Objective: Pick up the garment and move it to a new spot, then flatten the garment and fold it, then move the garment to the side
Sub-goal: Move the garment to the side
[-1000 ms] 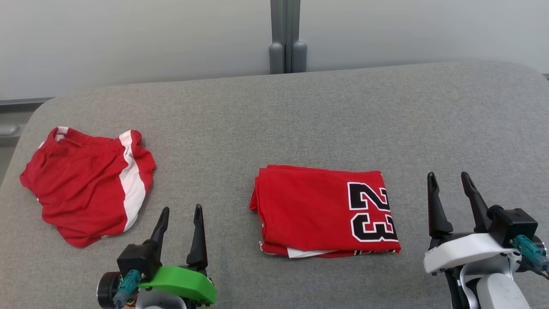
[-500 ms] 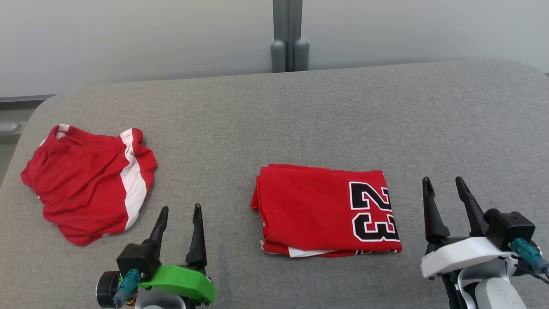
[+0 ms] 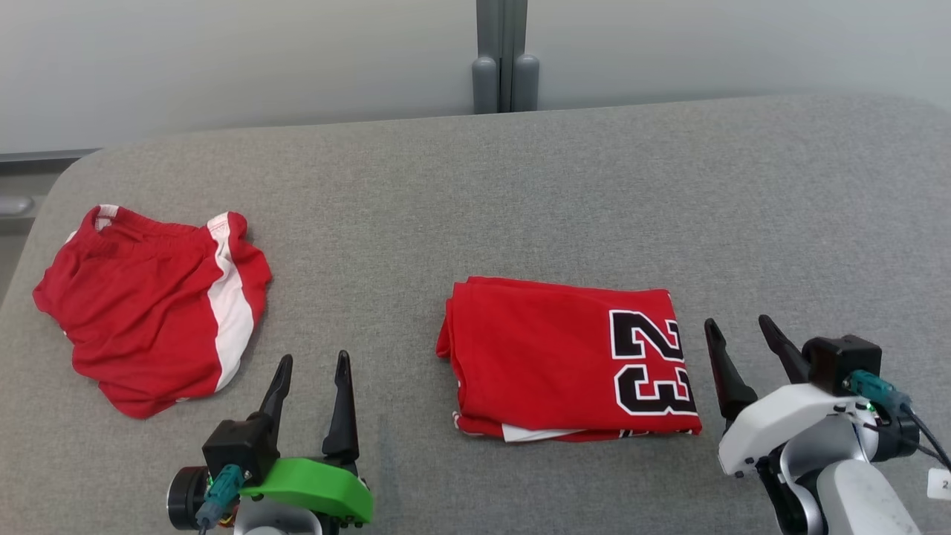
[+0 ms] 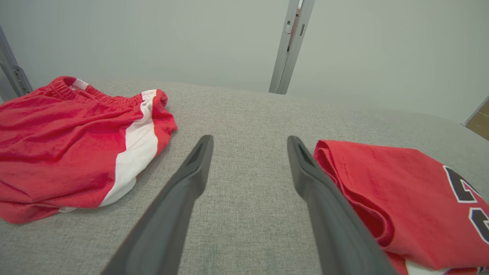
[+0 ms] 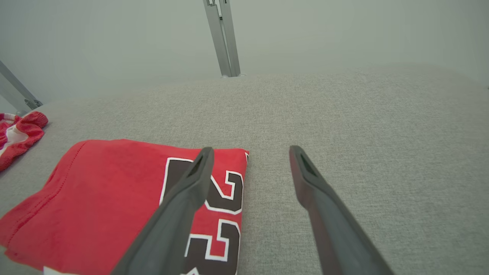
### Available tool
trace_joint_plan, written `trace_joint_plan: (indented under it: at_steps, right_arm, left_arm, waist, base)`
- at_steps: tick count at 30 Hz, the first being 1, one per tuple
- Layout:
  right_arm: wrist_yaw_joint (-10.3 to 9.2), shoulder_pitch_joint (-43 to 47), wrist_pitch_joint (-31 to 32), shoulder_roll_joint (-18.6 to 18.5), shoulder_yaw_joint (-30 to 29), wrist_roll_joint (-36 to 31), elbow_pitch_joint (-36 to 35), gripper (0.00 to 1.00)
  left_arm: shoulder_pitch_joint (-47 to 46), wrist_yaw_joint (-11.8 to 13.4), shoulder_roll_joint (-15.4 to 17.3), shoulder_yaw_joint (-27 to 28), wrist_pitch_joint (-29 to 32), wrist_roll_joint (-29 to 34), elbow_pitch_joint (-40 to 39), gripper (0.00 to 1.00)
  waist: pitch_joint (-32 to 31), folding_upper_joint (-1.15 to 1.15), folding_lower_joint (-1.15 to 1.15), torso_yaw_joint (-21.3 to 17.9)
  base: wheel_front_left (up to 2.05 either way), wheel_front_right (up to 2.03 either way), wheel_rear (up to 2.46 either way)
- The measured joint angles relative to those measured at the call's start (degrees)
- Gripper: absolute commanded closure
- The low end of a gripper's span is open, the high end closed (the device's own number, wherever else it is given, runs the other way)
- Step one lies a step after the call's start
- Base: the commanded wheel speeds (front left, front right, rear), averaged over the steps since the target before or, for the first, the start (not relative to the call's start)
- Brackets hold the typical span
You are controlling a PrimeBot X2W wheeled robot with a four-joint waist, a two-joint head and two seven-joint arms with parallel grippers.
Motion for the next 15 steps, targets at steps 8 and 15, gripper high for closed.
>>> trace_joint_plan:
  at_steps: [8,15]
  right_arm:
    - [-0.01,-4.37,10.20,-5.61,2.67,7.24,3.11,0.00]
    - [-0.02,-7.31,14.45,-7.40,4.78,13.74,9.68,0.00]
  left_arm:
    - [-0.72,-0.68,-0.37,0.14,0.00,0.11,-0.20,0.00]
    - [-1.26,-0.98,-0.66,0.22,0.00,0.54,-0.89,0.00]
  waist:
    - [1.68,0.00,0.00,1.60]
    - [3.39,0.00,0.00,3.93]
  base:
    - [0.00,0.00,0.00]
    - [0.00,0.00,0.00]
